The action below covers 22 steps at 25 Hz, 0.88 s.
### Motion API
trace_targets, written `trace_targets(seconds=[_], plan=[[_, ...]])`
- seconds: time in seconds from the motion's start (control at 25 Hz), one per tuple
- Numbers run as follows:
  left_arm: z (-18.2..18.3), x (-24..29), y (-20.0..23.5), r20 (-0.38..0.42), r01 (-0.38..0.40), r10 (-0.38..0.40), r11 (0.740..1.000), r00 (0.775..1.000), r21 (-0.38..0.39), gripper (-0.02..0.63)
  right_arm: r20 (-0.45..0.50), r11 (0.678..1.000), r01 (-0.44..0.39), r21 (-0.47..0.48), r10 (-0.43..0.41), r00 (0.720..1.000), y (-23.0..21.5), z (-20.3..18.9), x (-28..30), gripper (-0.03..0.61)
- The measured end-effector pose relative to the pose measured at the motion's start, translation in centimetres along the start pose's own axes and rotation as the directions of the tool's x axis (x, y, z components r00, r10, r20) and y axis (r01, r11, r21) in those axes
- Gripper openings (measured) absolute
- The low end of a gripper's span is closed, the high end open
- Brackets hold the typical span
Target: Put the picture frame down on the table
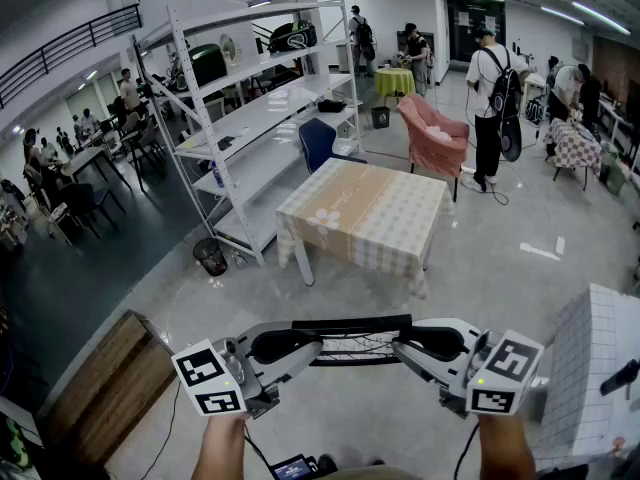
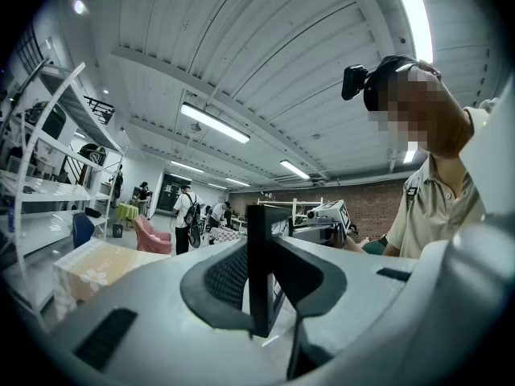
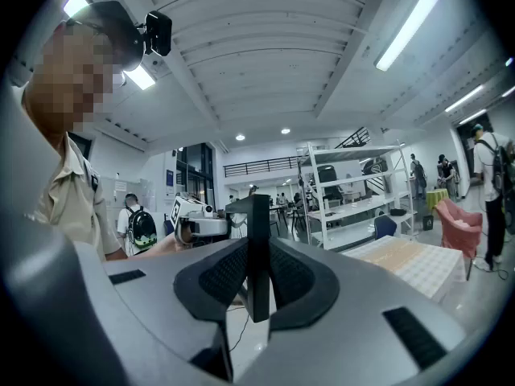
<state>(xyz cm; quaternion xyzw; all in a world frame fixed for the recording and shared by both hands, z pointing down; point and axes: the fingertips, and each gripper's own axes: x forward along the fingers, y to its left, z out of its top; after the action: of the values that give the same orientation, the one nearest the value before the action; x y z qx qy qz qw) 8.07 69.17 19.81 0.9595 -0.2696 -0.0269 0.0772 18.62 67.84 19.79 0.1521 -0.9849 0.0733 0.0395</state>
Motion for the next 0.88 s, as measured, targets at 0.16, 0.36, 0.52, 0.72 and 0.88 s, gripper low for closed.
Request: trace_targets(seconds=[0.16,0.36,0.52,0.72,0.88], plan=[[0.0,-1.0,0.7,-0.001,0.003,-0.003,1.0,1.0,-0.001,0.083,0.001,1.0,0.003,0.002,-0.003,1.0,0.3,-0.1,1.2,0.069],[0.0,-2.2,1.9,-0.002,0.01,-0.01,1.0,1.0,-0.009,0.083,-0.004,1.0,0.014,0.007,-0.014,1.0,0.5,0.0,2.9,0.069],[0.0,-3.8,3.1,-0.003,0.018,-0.018,1.0,1.0,-0.015,0.083,-0.009,1.0,0.025,0.013,-0.025,1.0,1.0,-0.1,4.8,0.069],[0.2,-5.9,5.0,-0.003,0.031,-0.031,0.999,1.0,-0.016,0.083,-0.015,0.999,0.041,0.02,-0.041,0.999,1.4,0.0,7.6,0.069],[0.0,-7.2,6.8,-0.003,0.045,-0.045,0.999,0.999,-0.019,0.083,-0.018,0.998,0.053,0.033,-0.052,0.998,1.2,-0.3,9.8,0.069]])
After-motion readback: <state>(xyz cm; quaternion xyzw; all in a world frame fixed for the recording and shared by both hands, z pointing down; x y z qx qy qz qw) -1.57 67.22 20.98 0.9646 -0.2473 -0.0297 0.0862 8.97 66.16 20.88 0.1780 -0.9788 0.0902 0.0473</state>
